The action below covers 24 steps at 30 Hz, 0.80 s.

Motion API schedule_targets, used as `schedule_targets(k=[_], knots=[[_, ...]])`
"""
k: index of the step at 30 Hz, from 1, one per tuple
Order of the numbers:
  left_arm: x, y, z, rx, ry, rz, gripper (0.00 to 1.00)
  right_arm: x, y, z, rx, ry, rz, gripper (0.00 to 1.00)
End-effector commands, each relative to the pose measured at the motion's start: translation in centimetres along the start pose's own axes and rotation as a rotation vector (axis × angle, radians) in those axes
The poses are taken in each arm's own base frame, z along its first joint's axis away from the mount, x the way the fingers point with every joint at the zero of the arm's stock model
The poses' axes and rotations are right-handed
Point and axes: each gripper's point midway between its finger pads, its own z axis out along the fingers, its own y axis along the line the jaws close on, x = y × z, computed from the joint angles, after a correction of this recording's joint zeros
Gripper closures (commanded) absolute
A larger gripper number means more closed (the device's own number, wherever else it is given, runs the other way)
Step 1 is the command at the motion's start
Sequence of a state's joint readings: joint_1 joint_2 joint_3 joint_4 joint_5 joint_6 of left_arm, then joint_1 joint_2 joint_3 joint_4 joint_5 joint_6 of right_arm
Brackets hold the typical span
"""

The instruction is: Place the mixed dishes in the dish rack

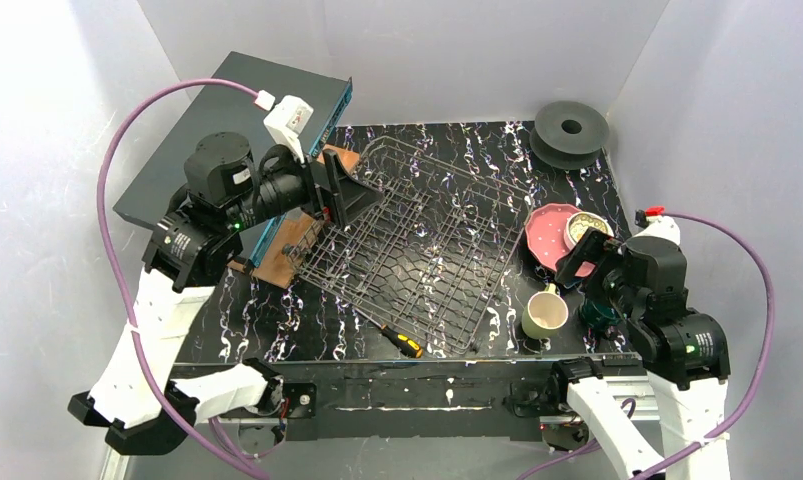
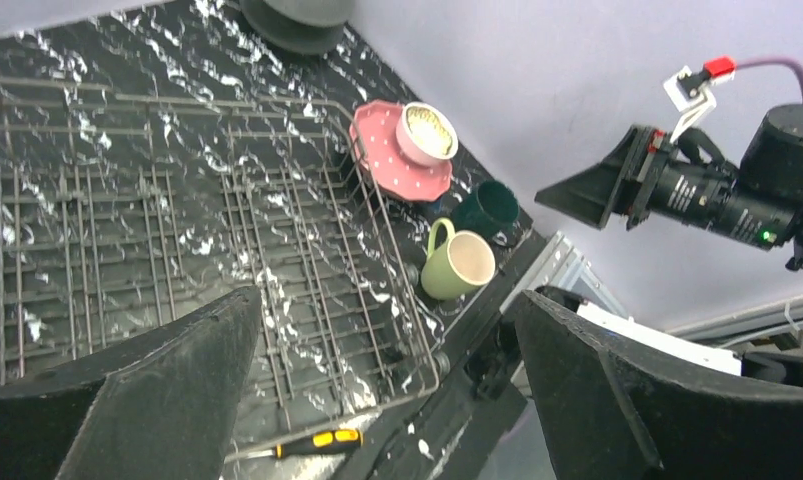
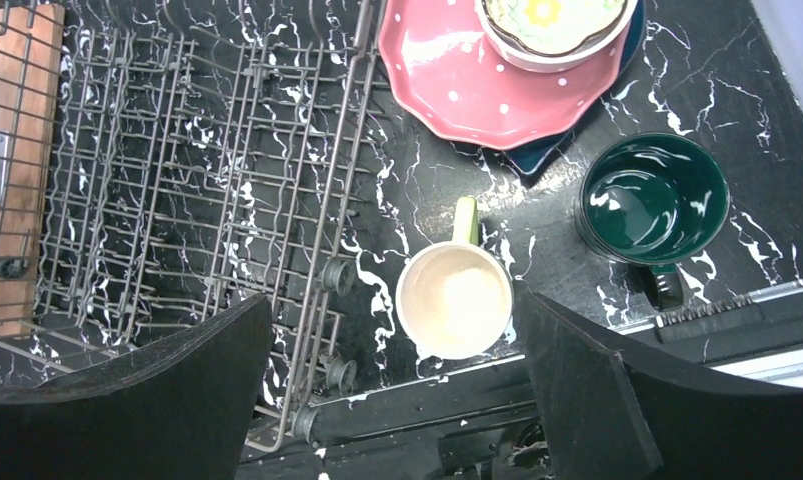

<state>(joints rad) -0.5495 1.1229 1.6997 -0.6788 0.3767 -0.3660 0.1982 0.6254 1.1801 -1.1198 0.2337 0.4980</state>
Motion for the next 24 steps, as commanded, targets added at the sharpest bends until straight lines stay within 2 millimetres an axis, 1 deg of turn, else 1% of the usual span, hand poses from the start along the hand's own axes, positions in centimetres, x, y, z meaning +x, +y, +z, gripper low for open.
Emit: schedule_targets(k=[1,3,5,9,11,13,16,17,18,22,24], knots=[[-3.0,-1.2,1.2,0.087,-0.166,0.048,0.02,0.7,-1.3,0.0,0.063,0.007,0.023,0.0],[-3.4,-1.1,1.9,0.099,-0.193,0.038,0.02,1.2,-1.4,0.1,0.079,0.036,0.036,0.0],[-3.6,-1.6,2.4,0.144,-0.214,0.055,0.02,1.5,-1.4,0.1,0.077,0.042,0.052,0.0],[-4.7,-1.8,3.6,0.181,-0.256,0.078,0.02,1.8,-1.7,0.1,0.084,0.025,0.094,0.0],[-4.7,-2.0,4.9,0.209,-0.226,0.08,0.02,2.1,-2.5,0.3,0.133,0.024,0.124,0.0],[-4.3,-2.5,6.4,0.263,-0.168,0.069,0.02,2.8,-3.3,0.8,0.192,0.05,0.139,0.0],[-2.9,-2.9,8.9,0.294,-0.086,0.085,0.02,3.6,-5.0,1.2,0.311,0.082,0.175,0.0],[-2.3,-2.8,9.7,0.284,-0.065,0.103,0.02,4.0,-5.5,1.3,0.348,0.085,0.2,0.0],[-1.0,-2.9,10.7,0.28,-0.028,0.125,0.02,4.4,-5.8,1.6,0.367,0.091,0.216,0.0],[2.5,-3.4,12.9,0.292,0.052,0.191,0.02,5.8,-6.4,2.2,0.407,0.125,0.267,0.0],[4.0,-3.6,13.5,0.301,0.084,0.215,0.02,6.4,-6.3,2.8,0.409,0.148,0.276,0.05]])
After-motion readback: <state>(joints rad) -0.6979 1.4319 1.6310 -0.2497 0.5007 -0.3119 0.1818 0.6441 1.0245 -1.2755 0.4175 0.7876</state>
